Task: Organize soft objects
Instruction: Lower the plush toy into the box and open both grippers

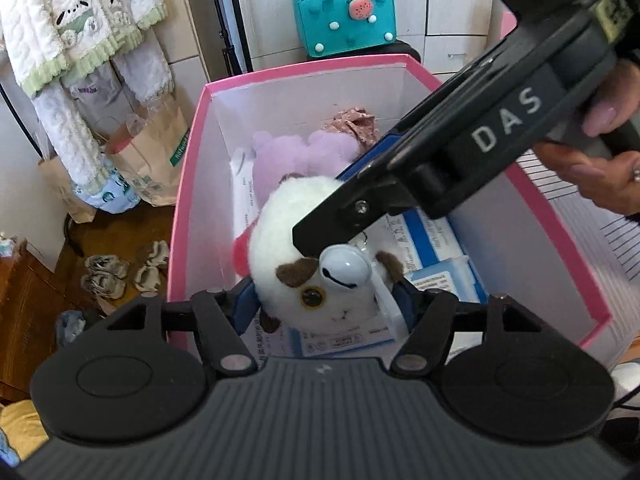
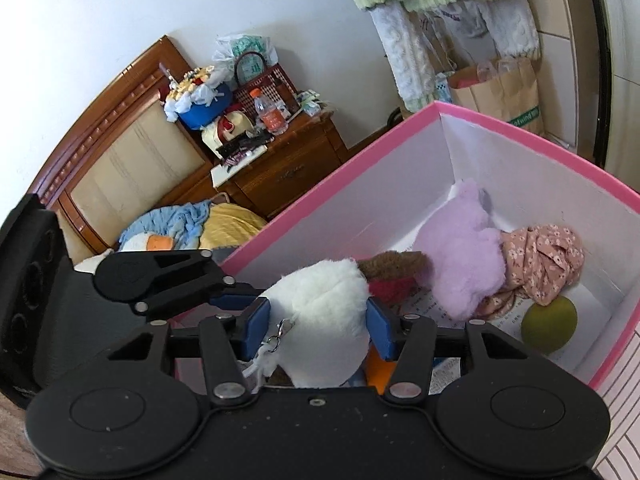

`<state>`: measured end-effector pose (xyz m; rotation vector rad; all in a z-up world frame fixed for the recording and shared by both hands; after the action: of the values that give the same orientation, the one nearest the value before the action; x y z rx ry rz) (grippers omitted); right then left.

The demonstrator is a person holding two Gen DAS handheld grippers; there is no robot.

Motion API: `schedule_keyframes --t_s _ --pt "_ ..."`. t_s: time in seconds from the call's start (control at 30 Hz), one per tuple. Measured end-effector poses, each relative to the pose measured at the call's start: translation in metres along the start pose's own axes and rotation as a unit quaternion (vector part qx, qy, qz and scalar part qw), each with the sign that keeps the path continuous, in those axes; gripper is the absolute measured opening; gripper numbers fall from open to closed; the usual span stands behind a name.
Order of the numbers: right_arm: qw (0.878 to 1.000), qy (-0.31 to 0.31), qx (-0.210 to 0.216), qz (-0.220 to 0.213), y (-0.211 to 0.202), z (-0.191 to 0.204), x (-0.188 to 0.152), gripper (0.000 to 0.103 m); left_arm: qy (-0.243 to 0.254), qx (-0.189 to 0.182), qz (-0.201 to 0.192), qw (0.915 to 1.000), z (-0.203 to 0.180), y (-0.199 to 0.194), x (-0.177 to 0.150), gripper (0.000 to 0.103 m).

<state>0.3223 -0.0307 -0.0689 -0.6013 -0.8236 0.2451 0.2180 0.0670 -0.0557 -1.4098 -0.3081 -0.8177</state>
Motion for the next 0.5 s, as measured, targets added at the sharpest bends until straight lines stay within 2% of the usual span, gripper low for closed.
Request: schedule_keyframes --t_s 0.1,0.2,0.27,0.3,0.4,0.5 --pt "0.998 -0.036 -0.05 -0.003 -0.004 0.001 -0.005 0.057 -0.013 -0.017 -0.002 0.9998 -0.002 -0.006 -0.002 0.068" --pt "0.998 -0.031 -0.049 0.0 -0.005 0.001 -0.01 0.057 -0.018 -0.028 -0.02 0.9992 -0.001 -0.016 -0.001 0.066" --pt "0.997 -0.037 -0.063 -0.012 -0.011 0.003 -0.01 0.057 -0.009 -0.02 -0.049 0.9986 -0.001 -0.022 0.001 0.038" --pt "0.996 -0.044 -0.072 -0.024 -0.016 0.005 -0.011 0.057 -0.006 -0.011 -0.059 0.9982 -0.001 -0.024 0.001 0.033" --pt "0.993 -0.041 -0.088 -0.064 -0.038 0.009 -0.018 0.057 0.023 0.008 -0.064 0.9977 -0.007 -0.02 0.001 0.031" --pt "0.988 -0.042 -0.113 -0.096 -0.062 0.013 -0.029 0.057 0.025 0.016 -0.058 0.9979 -0.006 -0.017 0.001 0.034"
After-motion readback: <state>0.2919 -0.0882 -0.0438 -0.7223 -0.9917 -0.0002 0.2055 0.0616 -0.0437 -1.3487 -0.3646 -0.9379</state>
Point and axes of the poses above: each gripper's, at about its wrist camera, not at the fingertips, and y roughly the way its jaws point, z to its left, x to its top, the point moved 5 cm from there along y, roughly the way its jaws point, and after that the axes turned 7 degrees about x, right-handed, at the moved point
